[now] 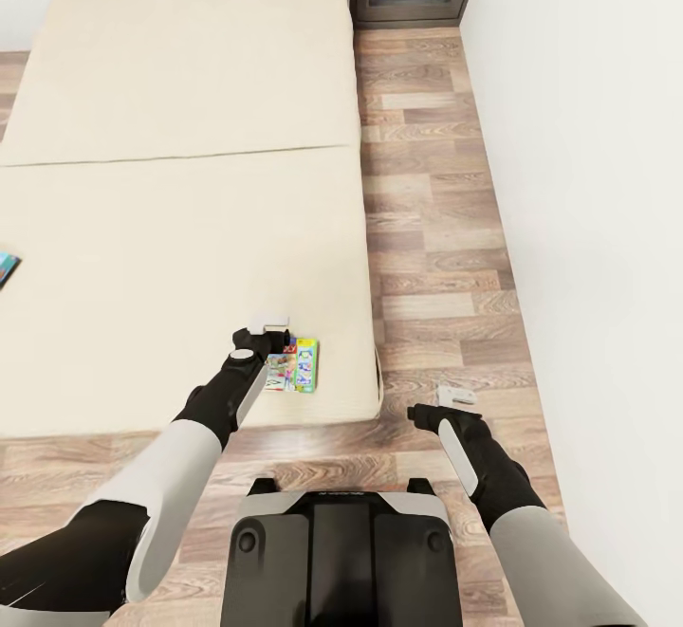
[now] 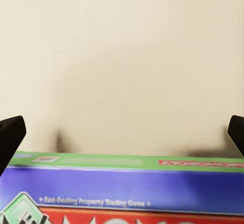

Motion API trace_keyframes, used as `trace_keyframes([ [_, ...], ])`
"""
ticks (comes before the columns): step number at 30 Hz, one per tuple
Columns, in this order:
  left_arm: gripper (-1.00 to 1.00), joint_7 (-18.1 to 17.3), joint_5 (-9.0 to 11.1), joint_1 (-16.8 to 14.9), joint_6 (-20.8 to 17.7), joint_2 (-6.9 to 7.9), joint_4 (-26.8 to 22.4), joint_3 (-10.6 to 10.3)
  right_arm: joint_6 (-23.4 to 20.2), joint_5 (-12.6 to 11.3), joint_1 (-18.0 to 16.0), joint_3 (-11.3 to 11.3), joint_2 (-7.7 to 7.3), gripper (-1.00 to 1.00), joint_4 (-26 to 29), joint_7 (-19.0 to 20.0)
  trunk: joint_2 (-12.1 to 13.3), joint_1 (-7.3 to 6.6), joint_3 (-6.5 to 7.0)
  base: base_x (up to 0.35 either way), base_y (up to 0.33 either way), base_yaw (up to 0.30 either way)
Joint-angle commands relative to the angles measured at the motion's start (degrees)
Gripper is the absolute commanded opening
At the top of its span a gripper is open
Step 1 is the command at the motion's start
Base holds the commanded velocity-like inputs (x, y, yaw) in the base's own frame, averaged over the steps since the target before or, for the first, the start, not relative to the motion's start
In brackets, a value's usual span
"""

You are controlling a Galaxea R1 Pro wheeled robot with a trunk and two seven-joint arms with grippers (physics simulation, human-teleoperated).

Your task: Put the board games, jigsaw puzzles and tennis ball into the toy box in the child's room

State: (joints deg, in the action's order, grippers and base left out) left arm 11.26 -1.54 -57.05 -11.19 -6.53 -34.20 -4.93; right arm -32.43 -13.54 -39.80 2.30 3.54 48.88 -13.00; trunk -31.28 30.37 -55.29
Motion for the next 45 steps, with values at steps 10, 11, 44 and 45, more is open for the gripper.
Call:
trace_keyframes([
  [10,1.0,0.34,-0.13,0.01,-0.38,0.03,-0.08,-0.25,-0.1,-0.52,-0.01,0.16,0.1,1.0,0.08,-0.54,-0.06,0.02,-0.05,-0.065,0.0,0.0],
  [11,1.0,0.34,-0.13,0.01,-0.37,0.03,-0.08,-0.25,-0.1,-0.52,-0.01,0.16,0.11,1.0,0.08,-0.54,-0.06,0.02,-0.05,-0.036,0.0,0.0],
  [44,1.0,0.34,-0.17,0.13,-0.33,-0.02,-0.08,-0.27,-0.07,-0.52,-0.01,0.07,0.15,1.0,0.08,-0.54,-0.06,0.02,-0.05,-0.085,0.0,0.0],
  [45,1.0,0.34,-0.18,0.16,-0.33,-0.03,-0.08,-0.27,-0.07,-0.52,-0.01,0.07,0.15,1.0,0.08,-0.54,-0.06,0.02,-0.05,-0.004,0.0,0.0],
])
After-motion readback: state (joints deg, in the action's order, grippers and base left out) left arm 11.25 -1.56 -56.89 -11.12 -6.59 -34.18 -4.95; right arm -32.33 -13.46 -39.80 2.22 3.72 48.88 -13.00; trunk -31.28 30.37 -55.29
